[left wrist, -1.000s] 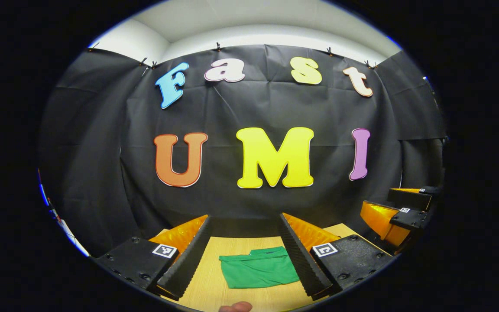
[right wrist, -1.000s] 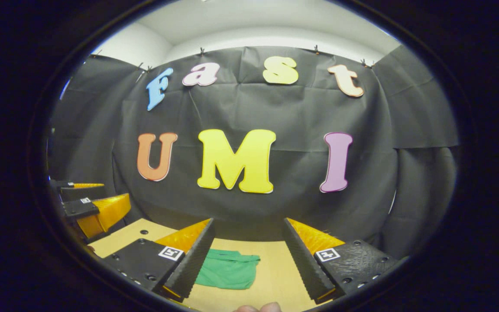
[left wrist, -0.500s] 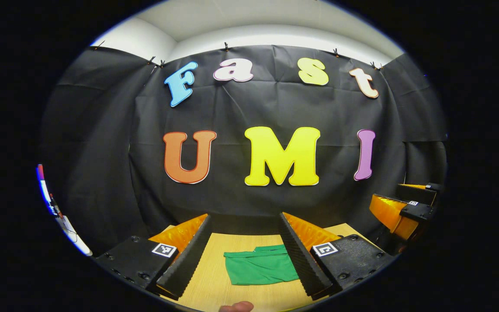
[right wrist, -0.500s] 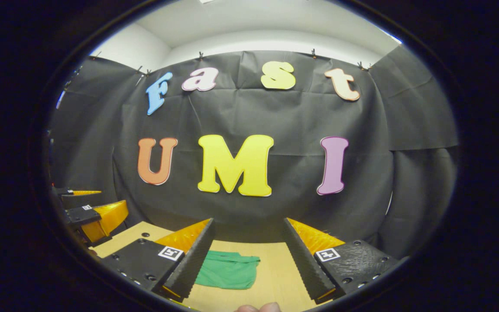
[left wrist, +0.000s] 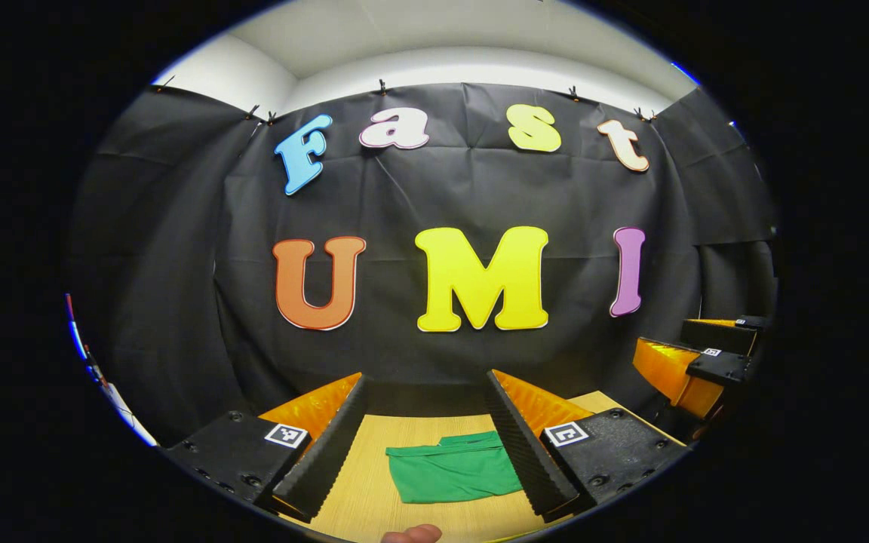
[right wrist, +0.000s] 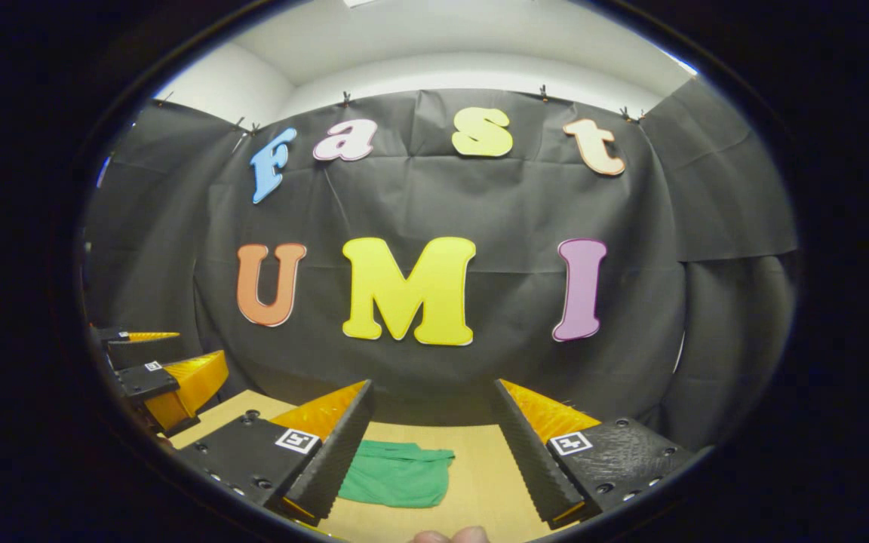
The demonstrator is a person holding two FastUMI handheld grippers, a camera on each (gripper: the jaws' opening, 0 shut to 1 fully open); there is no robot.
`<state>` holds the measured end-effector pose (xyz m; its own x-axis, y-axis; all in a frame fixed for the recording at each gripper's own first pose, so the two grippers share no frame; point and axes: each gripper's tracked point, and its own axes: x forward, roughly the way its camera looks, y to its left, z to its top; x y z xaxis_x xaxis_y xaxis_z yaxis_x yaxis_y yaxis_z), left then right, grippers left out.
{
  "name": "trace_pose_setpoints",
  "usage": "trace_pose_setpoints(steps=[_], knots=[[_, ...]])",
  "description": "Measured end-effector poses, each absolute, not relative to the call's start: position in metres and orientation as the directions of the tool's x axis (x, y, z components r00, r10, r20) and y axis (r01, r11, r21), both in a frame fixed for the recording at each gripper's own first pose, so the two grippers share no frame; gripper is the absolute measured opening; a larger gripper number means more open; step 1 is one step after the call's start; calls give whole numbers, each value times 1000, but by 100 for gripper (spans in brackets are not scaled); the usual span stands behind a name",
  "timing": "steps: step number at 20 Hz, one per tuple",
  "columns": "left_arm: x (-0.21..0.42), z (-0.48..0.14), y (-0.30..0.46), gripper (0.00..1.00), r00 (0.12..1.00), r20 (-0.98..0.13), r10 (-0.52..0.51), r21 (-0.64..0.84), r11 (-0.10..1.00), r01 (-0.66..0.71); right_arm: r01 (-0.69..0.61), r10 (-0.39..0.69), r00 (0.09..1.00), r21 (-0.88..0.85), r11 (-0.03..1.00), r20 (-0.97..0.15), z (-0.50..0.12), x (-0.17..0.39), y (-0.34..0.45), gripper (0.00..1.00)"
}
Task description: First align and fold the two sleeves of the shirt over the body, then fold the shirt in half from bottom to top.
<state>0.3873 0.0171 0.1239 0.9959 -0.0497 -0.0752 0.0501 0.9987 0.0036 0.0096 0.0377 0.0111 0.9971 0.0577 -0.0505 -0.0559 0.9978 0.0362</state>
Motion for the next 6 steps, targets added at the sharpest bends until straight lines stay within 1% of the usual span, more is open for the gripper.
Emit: trace_pose_setpoints(steps=[6], knots=[[390, 122, 17, 98, 996, -76, -47, 4, 999, 48, -61, 63, 997, 32, 998, -52, 12, 12, 40, 95]])
